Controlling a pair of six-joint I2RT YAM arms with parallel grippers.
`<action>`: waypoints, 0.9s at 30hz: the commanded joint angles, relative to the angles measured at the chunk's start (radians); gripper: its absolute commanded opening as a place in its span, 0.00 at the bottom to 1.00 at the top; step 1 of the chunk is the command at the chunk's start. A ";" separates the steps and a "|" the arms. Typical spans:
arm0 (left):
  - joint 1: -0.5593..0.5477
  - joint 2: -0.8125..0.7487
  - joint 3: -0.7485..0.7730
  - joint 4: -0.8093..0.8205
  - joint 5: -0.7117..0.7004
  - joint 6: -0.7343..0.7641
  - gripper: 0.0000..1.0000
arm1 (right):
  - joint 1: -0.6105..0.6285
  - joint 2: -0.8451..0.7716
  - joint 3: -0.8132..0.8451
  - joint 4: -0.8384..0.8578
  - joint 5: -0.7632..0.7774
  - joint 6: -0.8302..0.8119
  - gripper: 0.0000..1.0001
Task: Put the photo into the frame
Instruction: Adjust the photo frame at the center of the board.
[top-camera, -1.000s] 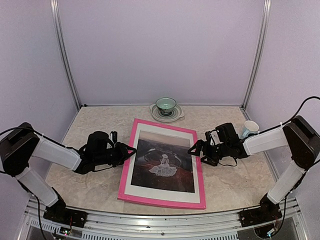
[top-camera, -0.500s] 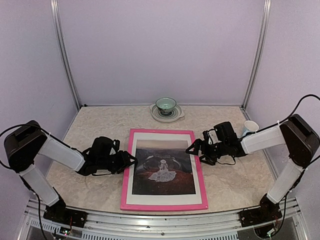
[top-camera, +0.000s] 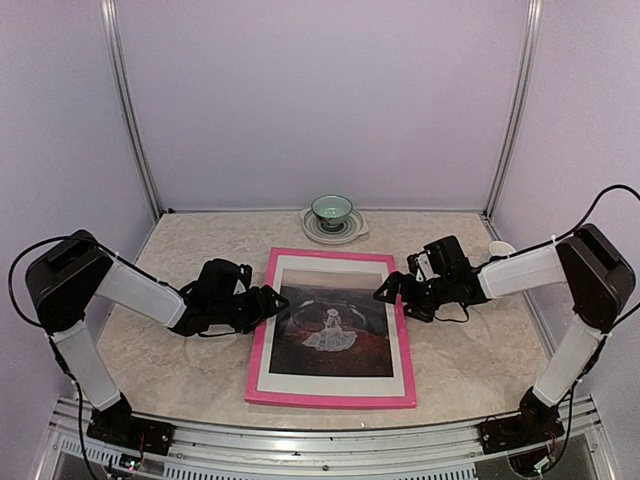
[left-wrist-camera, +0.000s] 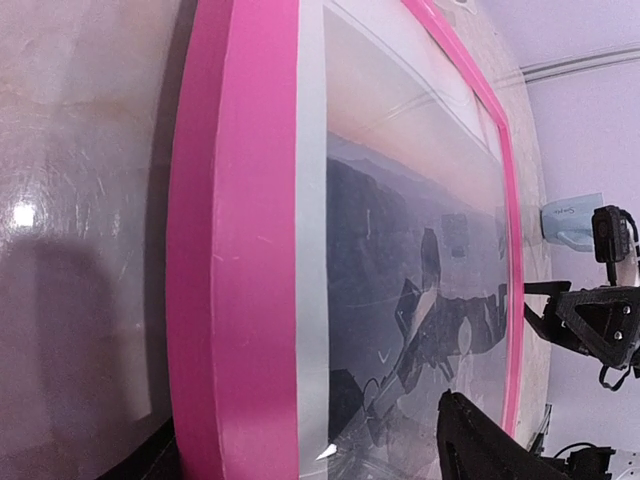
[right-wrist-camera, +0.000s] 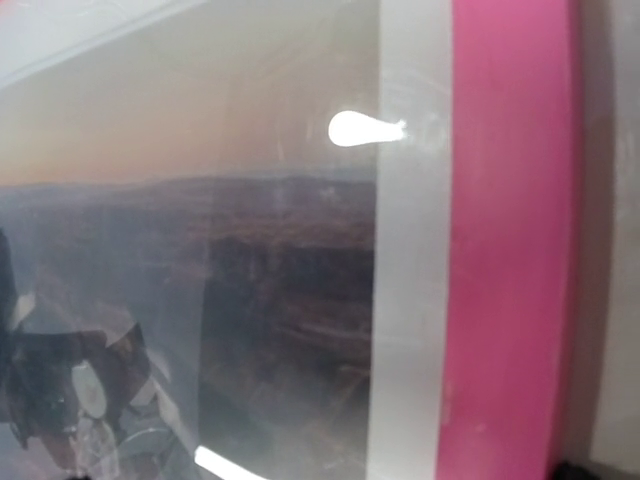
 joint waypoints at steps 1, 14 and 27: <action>-0.030 0.056 0.018 -0.045 0.055 0.029 0.76 | 0.013 0.029 0.043 0.014 -0.059 -0.014 0.99; -0.021 0.028 0.004 -0.138 -0.049 0.024 0.99 | -0.020 0.016 0.086 -0.031 -0.010 -0.056 0.99; -0.012 -0.036 0.026 -0.328 -0.193 0.046 0.99 | -0.040 0.013 0.115 -0.034 -0.019 -0.067 0.99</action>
